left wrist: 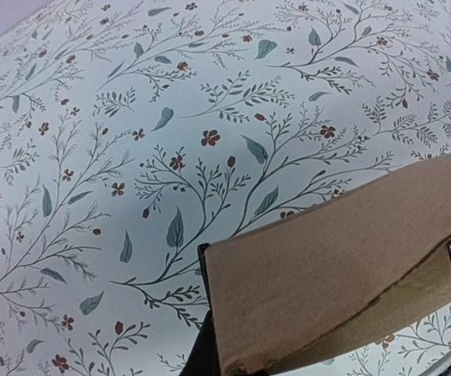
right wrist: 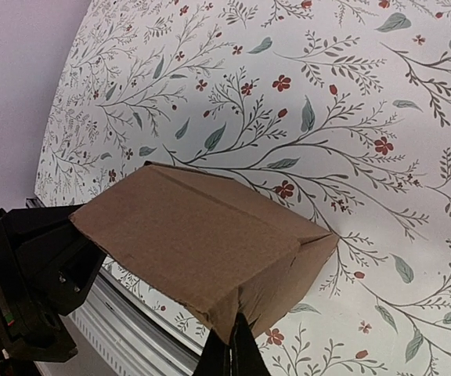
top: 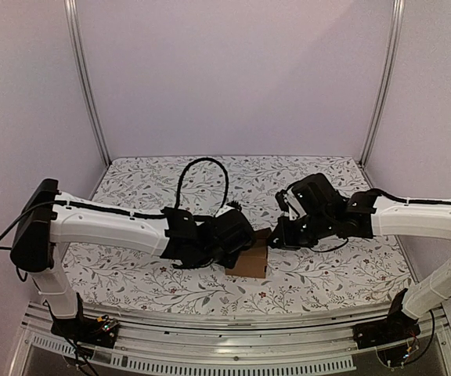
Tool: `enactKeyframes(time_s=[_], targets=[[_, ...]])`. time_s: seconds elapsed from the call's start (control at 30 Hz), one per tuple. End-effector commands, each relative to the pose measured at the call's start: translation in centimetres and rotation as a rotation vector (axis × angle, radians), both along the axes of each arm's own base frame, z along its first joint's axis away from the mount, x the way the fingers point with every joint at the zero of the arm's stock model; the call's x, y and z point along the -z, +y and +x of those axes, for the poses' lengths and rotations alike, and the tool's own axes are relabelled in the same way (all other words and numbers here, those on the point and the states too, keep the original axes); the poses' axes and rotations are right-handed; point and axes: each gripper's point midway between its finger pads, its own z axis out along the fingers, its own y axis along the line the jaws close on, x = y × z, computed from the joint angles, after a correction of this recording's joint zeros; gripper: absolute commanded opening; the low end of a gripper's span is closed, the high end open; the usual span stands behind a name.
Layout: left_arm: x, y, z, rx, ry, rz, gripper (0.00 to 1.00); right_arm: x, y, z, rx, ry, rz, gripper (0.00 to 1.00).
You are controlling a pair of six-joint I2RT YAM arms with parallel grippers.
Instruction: Fold the paper box
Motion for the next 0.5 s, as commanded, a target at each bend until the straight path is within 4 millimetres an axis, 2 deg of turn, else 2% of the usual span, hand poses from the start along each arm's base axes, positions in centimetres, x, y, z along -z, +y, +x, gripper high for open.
enactKeyframes(time_s=[0.0, 0.47], targets=[[1.54, -2.90, -2.47, 0.108, 0.046, -0.014, 0.00, -2.42, 2.33, 0.14, -0.056, 0.015, 0.119, 0.00], [2.02, -3.17, -2.38, 0.116, 0.044, 0.002, 0.00, -3.22, 2.17, 0.66, -0.067, 0.040, 0.154, 0.00]])
